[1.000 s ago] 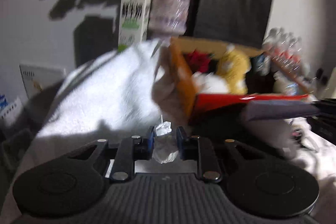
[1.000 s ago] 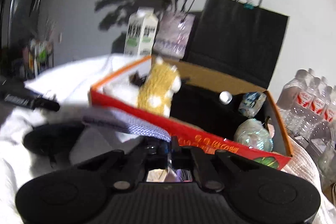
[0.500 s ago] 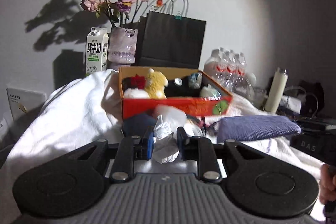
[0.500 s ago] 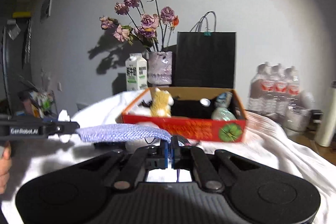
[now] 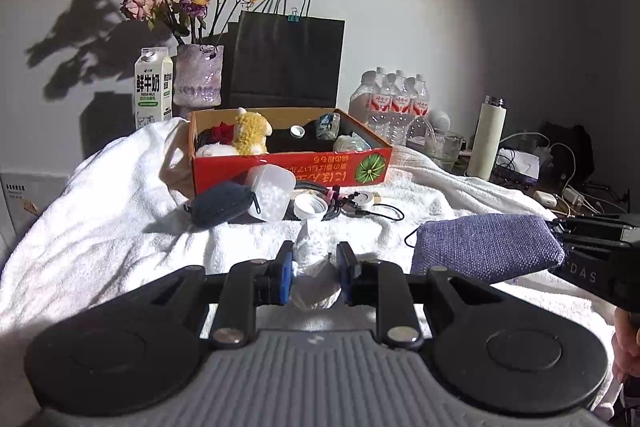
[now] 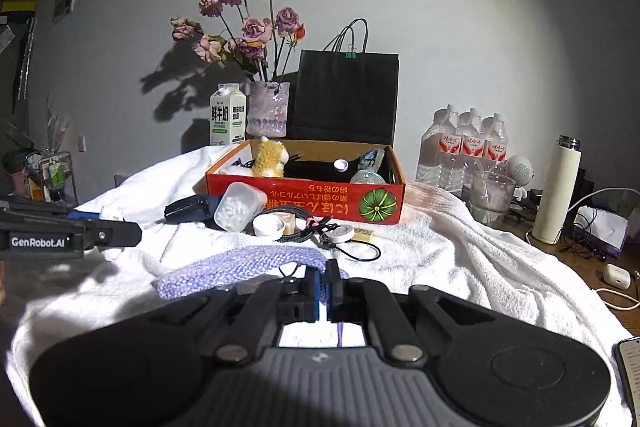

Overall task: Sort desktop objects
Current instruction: 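Carry the tissue and pouch into the box and open both tools, then withdraw both open tools from the box back over the towel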

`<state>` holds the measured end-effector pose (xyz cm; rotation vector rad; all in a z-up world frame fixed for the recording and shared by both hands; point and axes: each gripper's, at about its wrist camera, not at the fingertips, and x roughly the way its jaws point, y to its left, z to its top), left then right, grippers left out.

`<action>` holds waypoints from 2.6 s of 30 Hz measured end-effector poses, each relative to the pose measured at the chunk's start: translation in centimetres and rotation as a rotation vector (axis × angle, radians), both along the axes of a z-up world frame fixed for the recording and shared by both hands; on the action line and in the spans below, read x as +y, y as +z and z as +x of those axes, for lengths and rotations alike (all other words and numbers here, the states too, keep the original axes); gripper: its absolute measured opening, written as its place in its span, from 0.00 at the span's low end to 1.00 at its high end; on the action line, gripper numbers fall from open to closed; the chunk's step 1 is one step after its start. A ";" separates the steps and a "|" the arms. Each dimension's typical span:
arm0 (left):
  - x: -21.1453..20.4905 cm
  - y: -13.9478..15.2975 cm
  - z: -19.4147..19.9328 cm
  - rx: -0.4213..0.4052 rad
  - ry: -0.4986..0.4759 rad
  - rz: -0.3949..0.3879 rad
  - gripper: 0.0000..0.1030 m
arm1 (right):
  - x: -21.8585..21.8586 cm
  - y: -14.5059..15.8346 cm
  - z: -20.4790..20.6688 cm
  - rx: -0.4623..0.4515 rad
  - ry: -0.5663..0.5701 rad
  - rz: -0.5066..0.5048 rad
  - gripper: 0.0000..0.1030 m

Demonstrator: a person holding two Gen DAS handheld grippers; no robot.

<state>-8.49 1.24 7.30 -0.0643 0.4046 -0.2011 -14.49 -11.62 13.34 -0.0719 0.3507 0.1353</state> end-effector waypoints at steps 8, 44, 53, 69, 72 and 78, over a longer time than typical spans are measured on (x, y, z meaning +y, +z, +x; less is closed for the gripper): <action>2.8 3.2 4.2 -0.020 -0.028 -0.063 0.22 | -0.5 2.5 3.0 -0.046 0.021 -0.020 0.02; 7.3 1.9 45.1 0.422 0.164 -0.057 0.84 | 5.3 0.1 49.8 0.476 -0.003 -0.106 0.52; 6.6 6.0 40.9 0.415 0.233 -0.032 1.00 | 1.8 4.7 45.8 0.459 -0.063 0.012 0.63; 3.4 8.9 26.8 0.350 0.234 0.022 1.00 | -1.9 10.0 31.0 0.335 -0.001 0.084 0.74; 2.8 7.9 22.9 0.308 0.244 0.025 1.00 | -2.4 9.4 27.4 0.311 0.022 0.091 0.75; 2.1 5.4 14.5 0.238 0.171 0.009 1.00 | -3.4 6.8 19.2 0.254 0.054 0.133 0.80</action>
